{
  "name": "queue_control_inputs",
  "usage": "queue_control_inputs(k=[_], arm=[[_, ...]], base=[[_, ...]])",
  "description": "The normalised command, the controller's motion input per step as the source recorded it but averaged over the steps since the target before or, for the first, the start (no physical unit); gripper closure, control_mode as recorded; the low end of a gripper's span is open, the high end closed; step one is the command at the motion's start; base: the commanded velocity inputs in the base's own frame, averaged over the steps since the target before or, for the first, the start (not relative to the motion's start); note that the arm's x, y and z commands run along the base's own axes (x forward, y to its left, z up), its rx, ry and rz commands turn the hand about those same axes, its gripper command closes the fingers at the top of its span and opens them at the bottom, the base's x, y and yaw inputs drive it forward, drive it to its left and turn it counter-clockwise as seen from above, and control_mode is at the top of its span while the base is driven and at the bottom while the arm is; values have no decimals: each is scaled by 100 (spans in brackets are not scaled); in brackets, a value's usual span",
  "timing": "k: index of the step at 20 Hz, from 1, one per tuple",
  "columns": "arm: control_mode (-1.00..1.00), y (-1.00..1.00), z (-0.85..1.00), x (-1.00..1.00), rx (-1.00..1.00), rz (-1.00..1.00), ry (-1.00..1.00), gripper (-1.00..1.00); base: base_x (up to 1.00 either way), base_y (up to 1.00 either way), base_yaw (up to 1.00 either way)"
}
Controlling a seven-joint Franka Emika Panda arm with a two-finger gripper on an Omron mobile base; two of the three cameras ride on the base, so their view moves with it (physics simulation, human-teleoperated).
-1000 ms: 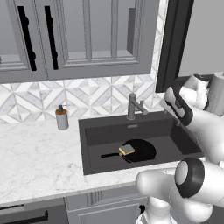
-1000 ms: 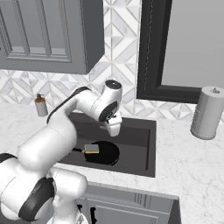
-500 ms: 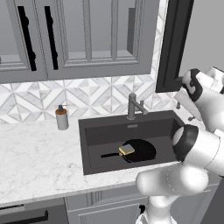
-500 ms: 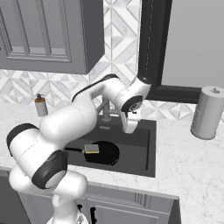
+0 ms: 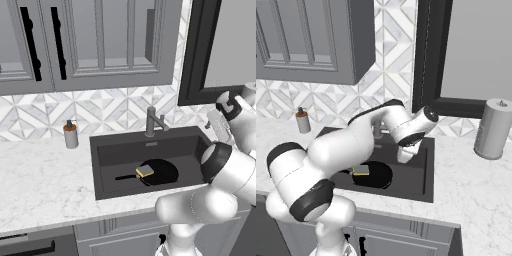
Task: Pick the pan and sponge and place them into the sink. Then turn on the water.
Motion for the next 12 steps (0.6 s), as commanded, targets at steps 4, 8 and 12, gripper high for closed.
queue_control_inputs(k=[4,8,12], arm=[[-100,-27,-24,4,37,-18,-3,-100],[-100,-30,-8,28,38,-9,0,-100],[-100,-23,-10,44,33,-5,-2,-100]], base=[[0,0,0],[0,0,0],[0,0,0]])
